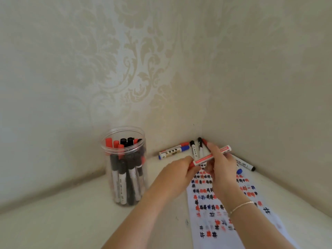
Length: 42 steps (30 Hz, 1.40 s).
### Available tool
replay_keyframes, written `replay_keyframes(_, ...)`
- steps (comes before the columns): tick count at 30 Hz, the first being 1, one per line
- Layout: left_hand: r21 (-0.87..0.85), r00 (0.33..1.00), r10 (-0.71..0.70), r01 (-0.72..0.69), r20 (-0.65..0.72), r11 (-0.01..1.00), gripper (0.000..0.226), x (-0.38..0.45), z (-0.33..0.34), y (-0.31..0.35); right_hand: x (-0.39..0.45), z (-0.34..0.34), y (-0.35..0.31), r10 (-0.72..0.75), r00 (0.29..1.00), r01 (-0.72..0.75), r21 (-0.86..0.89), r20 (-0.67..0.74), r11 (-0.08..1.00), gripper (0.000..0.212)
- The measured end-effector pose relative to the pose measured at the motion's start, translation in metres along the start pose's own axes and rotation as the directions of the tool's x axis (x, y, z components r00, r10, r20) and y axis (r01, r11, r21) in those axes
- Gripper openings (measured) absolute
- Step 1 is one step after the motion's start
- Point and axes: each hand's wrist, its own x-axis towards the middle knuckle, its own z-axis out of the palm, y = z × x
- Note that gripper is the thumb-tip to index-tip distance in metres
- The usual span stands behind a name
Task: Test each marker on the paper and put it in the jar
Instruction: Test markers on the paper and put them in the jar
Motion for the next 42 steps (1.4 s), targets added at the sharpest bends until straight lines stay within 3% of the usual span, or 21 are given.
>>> replay_keyframes(3, -0.043, 0.995, 0.093, -0.094, -0.020, 0.995, 0.034, -0.003, 0.011, 0.000, -0.002, -0.007, 0.009, 0.191, 0.947, -0.163, -0.124, 0.259, 0.979, 0.023)
replay_keyframes(6, -0.173, 0.997, 0.070, -0.063, 0.034, 0.983, 0.039, -0.005, 0.018, -0.002, 0.000, -0.012, 0.011, 0.283, 0.901, -0.212, -0.234, 0.330, 0.949, 0.023)
replay_keyframes(10, -0.424, 0.992, 0.026, 0.030, 0.126, 0.905, 0.040, -0.005, 0.022, -0.001, 0.005, -0.011, 0.008, 0.227, 0.938, -0.147, -0.294, 0.262, 0.944, 0.021)
replay_keyframes(16, -0.566, 0.992, 0.010, 0.064, 0.126, 0.822, 0.038, -0.008, 0.022, 0.007, 0.006, -0.003, 0.008, 0.165, 0.982, -0.138, -0.255, 0.091, 0.957, 0.025)
replay_keyframes(18, -0.590, 0.995, 0.010, 0.052, 0.102, 0.805, 0.049, -0.008, 0.023, 0.006, 0.006, 0.002, 0.009, 0.166, 0.986, -0.156, -0.211, 0.028, 0.965, 0.023)
replay_keyframes(20, -0.582, 0.997, -0.002, 0.047, 0.077, 0.812, 0.064, -0.007, 0.025, 0.003, 0.005, 0.007, 0.011, 0.182, 0.983, -0.181, -0.165, -0.012, 0.969, 0.022)
replay_keyframes(24, -0.534, 0.999, -0.035, 0.051, 0.041, 0.844, 0.048, -0.007, 0.027, 0.000, 0.002, 0.015, 0.014, 0.230, 0.970, -0.238, -0.119, -0.081, 0.964, 0.021)
replay_keyframes(34, -0.549, 0.997, -0.020, 0.058, 0.075, 0.834, 0.051, -0.005, 0.027, -0.008, 0.004, 0.020, 0.017, 0.297, 0.950, -0.307, -0.120, -0.095, 0.944, 0.014)
replay_keyframes(42, -0.479, 0.999, -0.042, 0.047, 0.022, 0.876, 0.039, -0.003, 0.030, -0.007, 0.012, 0.025, 0.017, 0.311, 0.932, -0.333, -0.099, -0.185, 0.938, 0.017)
